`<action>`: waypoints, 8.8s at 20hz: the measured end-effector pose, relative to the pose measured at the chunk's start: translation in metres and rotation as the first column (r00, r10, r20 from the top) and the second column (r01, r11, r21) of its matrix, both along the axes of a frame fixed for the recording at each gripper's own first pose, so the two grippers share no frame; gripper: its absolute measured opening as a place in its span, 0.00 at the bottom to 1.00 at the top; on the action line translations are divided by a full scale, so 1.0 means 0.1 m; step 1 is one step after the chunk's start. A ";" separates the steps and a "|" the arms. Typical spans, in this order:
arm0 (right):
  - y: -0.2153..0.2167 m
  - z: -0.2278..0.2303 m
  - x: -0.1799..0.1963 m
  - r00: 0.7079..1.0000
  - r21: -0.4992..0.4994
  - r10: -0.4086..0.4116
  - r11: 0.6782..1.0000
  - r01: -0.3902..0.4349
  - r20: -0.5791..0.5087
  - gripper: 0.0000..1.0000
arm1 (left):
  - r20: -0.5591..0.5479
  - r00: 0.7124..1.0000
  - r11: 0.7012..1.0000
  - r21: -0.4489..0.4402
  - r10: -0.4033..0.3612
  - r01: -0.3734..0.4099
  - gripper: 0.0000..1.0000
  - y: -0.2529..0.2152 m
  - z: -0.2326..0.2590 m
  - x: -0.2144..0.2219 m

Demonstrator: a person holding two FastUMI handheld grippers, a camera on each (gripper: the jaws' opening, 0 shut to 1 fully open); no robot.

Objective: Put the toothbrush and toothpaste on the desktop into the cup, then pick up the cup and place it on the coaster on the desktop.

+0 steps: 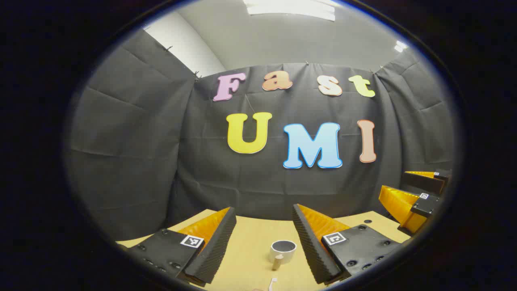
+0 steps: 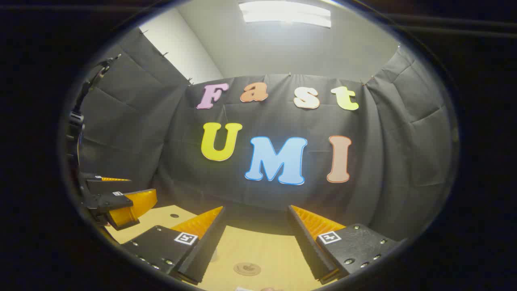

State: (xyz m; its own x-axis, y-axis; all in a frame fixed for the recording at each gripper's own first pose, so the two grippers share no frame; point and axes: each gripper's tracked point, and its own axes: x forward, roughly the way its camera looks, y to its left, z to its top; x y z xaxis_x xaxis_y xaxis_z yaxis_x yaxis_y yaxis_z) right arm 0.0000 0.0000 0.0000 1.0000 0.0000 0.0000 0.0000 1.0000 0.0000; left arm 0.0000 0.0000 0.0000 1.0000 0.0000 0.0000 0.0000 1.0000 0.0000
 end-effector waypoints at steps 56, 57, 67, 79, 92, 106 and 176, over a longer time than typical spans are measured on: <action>0.62 -3.13 -1.13 0.072 0.248 0.238 0.941 0.229 -0.969 0.95 | -0.996 0.030 0.977 -0.076 -0.084 0.201 0.94 0.42 -2.48 -1.72; 0.64 -3.16 -1.15 0.059 0.250 0.243 0.941 0.229 -0.968 0.95 | -0.997 0.013 0.978 -0.078 -0.082 0.193 0.94 0.43 -2.52 -1.75; 0.70 -3.33 -1.17 0.001 0.225 0.232 0.945 0.238 -0.973 0.94 | -0.999 -0.047 0.982 -0.023 -0.014 0.189 0.70 0.56 -2.67 -1.80; 0.55 -3.33 -1.22 -0.026 0.198 0.212 0.943 0.268 -0.977 0.31 | -1.000 -0.004 0.971 -0.020 -0.019 0.237 0.16 0.53 -2.67 -1.72; 0.60 -3.17 -1.12 0.164 0.404 0.369 0.858 0.317 -0.915 0.22 | -0.959 0.193 0.966 -0.170 -0.208 0.196 0.11 0.42 -2.49 -1.72; 0.55 -2.32 -0.69 0.456 0.465 0.354 0.871 0.157 -0.817 0.22 | -0.757 0.571 0.947 -0.289 -0.317 0.141 0.11 0.71 -1.66 -1.46; 1.35 -1.71 1.97 0.777 0.472 0.371 0.875 -0.109 -0.508 0.22 | -0.546 0.771 0.922 -0.362 -0.329 0.138 0.97 1.32 -1.60 -0.10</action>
